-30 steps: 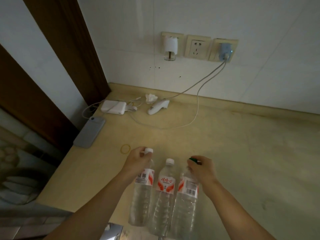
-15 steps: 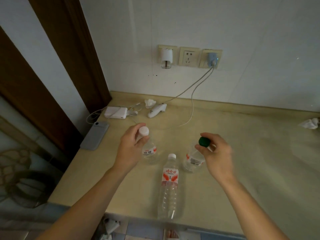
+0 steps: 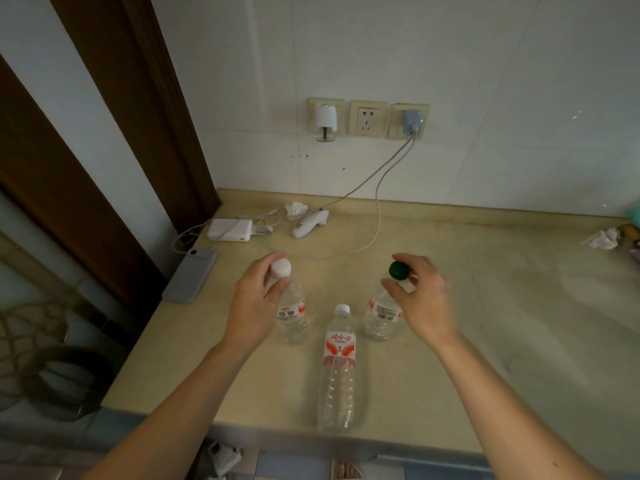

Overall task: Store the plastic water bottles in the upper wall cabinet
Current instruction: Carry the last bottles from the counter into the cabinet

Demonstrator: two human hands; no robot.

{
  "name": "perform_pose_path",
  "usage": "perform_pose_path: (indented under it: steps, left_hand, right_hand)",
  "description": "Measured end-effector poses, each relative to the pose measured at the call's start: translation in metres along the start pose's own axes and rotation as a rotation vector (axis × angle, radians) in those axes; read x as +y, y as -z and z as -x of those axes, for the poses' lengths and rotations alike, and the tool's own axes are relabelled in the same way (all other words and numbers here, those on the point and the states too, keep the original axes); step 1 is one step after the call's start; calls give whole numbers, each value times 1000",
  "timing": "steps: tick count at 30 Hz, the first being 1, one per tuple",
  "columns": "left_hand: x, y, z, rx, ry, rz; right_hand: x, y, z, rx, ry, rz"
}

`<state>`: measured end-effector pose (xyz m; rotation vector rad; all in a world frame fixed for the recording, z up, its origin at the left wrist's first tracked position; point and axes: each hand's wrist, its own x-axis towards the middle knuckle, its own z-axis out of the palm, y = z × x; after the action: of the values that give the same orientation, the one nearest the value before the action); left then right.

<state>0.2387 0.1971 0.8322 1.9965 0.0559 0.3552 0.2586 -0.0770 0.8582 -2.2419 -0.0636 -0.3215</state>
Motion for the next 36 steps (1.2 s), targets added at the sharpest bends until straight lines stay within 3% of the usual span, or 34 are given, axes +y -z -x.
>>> perform_pose_path:
  steps: [4,6,9,14,17,21,27,36]
  left_hand:
    - [-3,1,3,-5,10,35]
    - [-4,3,3,-45,18,40]
    - [-6,1,4,-100,1,23]
    - [-7,-3,-1,-88,-14,7]
    - [-7,-4,-2,-98,-26,14]
    - [-10,-2,0,-102,-22,38]
    - [-13,-1,2,-102,-32,30]
    - [-9,-1,7,-76,-15,3]
  right_hand:
    - [-2,-5,22,276,81,-6]
    - [-1,-13,41,317,87,-48]
    - [6,-33,63,107,-50,-86]
    - [15,-77,73,-335,-428,49]
    - [12,-102,70,-447,-542,115]
    - [15,-126,69,-460,-601,161]
    - [17,-125,68,-414,-589,26]
    - [-1,-91,80,-216,-288,-274]
